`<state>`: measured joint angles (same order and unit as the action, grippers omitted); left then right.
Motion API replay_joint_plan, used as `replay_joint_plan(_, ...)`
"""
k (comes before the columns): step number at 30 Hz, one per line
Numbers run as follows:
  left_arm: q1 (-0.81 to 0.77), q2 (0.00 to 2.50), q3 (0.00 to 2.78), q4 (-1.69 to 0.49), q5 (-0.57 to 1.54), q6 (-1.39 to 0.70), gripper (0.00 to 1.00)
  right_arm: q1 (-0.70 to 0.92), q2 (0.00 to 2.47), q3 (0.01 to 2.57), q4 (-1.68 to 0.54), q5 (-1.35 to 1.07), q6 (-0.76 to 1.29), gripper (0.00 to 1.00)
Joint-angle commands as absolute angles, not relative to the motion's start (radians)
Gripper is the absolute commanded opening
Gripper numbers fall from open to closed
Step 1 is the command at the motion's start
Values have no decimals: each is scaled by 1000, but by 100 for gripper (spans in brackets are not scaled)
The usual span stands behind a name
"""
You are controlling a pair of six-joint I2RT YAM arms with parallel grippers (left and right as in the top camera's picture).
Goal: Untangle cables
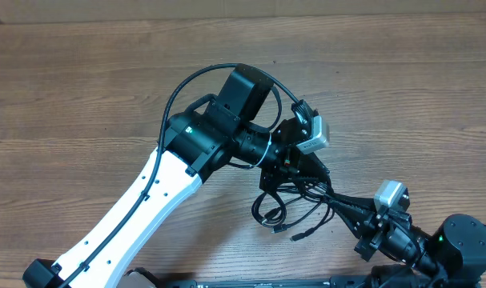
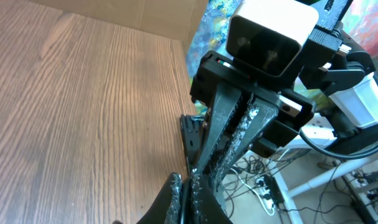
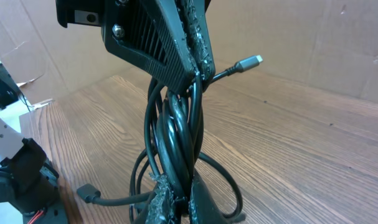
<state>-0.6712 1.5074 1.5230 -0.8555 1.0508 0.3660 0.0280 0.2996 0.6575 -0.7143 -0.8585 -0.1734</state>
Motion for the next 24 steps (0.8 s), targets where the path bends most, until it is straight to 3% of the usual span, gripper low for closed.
replay_joint_plan(1, -668, 1498, 1540, -875, 1011, 356, 4, 38, 297, 660, -685, -910, -185, 4)
replay_joint_plan(7, -666, 1498, 1540, -860, 929, 327, 4, 38, 297, 660, -686, -911, -184, 4)
replay_joint_plan(16, -666, 1498, 1540, -734, 580, -14, 4, 38, 297, 660, -725, -941, -184, 4)
replay_joint_plan(24, -666, 1498, 1540, -705, 530, -84, 4, 38, 297, 660, -732, -941, -185, 4)
